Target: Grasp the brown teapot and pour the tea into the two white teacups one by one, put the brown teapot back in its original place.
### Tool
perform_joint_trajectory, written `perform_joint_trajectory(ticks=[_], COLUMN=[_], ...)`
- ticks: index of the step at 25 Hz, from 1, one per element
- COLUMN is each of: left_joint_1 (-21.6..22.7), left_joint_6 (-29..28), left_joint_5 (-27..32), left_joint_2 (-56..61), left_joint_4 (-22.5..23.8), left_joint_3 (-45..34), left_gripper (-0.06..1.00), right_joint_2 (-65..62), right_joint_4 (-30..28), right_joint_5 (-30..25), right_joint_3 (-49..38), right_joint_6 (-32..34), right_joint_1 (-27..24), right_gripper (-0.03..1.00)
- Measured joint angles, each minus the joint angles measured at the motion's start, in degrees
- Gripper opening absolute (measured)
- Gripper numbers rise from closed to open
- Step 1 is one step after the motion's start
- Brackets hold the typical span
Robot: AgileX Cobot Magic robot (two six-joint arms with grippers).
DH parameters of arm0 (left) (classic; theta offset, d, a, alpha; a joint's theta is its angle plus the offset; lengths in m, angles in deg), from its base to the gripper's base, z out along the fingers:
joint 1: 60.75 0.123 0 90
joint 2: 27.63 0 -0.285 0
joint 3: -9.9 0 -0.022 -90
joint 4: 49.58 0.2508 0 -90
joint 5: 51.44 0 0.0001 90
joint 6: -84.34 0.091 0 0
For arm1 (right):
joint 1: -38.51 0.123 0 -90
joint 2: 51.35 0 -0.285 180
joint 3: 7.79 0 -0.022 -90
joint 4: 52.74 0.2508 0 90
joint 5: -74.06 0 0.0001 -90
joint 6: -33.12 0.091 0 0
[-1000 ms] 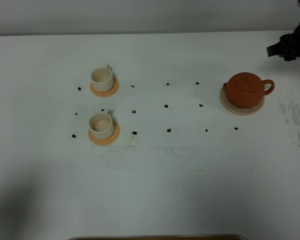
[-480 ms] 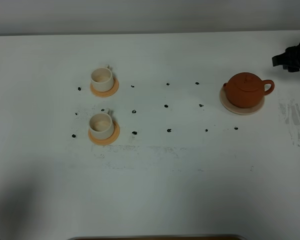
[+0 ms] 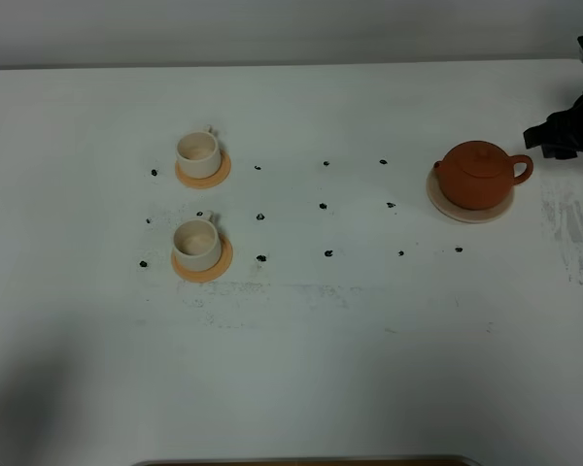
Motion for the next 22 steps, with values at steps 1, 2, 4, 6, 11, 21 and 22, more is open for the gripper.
perform_joint_trajectory(ticks=[1,2,4,6,11,21,22], left_joint_1=[0.0,0.0,0.0,0.0,0.0,0.0,0.0], left_joint_6=[0.0,0.0,0.0,0.0,0.0,0.0,0.0], left_joint_5=[0.0,0.0,0.0,0.0,0.0,0.0,0.0], left_joint_2=[0.0,0.0,0.0,0.0,0.0,0.0,0.0], left_joint_4=[0.0,0.0,0.0,0.0,0.0,0.0,0.0], left_joint_3=[0.0,0.0,0.0,0.0,0.0,0.0,0.0], left_gripper=[0.46,0.46,0.46,0.46,0.46,0.46,0.46], right_joint_2=[0.0,0.0,0.0,0.0,0.0,-0.54,-0.92], right_joint_4=[0.23,0.51,1.4,2.56,5.35,6.73,6.87], right_joint_5=[-0.65,-1.09,-1.66,-2.34,-3.77,-7.78,-8.26], right_joint_3=[0.0,0.0,0.0,0.0,0.0,0.43,0.43], right_joint_6=[-0.45,-1.03,-2.23,-4.45,-10.55,-18.35,-18.69], right_joint_1=[0.0,0.0,0.0,0.18,0.44,0.44,0.44], right_gripper=[0.49,0.49,0.49,0.49,0.49,0.49,0.49])
